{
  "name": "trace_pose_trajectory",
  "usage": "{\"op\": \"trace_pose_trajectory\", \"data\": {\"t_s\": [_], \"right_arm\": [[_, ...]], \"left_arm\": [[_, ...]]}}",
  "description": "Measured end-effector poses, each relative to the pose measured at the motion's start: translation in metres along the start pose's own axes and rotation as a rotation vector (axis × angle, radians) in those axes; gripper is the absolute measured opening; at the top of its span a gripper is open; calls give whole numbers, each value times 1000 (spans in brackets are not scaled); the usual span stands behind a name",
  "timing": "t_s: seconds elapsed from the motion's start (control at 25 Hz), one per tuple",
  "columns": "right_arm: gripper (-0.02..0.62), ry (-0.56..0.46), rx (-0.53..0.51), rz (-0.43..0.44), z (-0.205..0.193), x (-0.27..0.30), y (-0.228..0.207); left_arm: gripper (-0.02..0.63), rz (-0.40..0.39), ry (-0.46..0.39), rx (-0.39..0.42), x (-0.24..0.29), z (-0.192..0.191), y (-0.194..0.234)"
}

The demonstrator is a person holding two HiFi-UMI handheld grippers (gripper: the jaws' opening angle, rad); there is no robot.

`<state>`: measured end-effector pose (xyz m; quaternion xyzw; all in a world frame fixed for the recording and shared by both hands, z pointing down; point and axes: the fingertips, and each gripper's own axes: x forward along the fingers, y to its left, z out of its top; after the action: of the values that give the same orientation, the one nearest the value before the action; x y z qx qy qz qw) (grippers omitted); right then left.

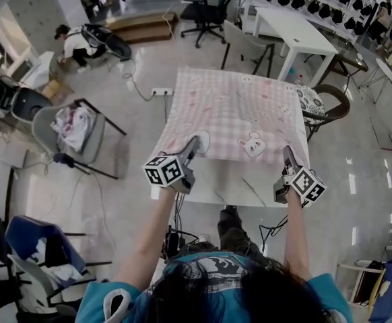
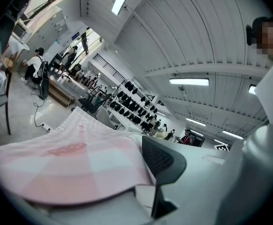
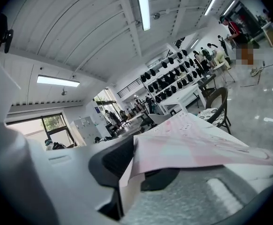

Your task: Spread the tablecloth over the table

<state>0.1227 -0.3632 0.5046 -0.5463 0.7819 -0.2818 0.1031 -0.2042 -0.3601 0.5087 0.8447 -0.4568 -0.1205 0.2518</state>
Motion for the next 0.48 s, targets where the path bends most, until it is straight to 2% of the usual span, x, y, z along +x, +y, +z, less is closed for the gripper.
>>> {"op": "trace_pose_trajectory", "data": {"t_s": [0.24, 0.4, 0.48], "right_arm": [[48, 47, 12, -27, -22, -11, -4], [52, 71, -13, -31, -22, -18, -10], [54, 91, -18, -24, -24, -24, -15]], "left_arm": [[64, -8, 30, -96, -16, -22, 7], [64, -1, 57, -134, -18, -39, 6], [64, 0, 77, -185, -19, -54, 3]]}}
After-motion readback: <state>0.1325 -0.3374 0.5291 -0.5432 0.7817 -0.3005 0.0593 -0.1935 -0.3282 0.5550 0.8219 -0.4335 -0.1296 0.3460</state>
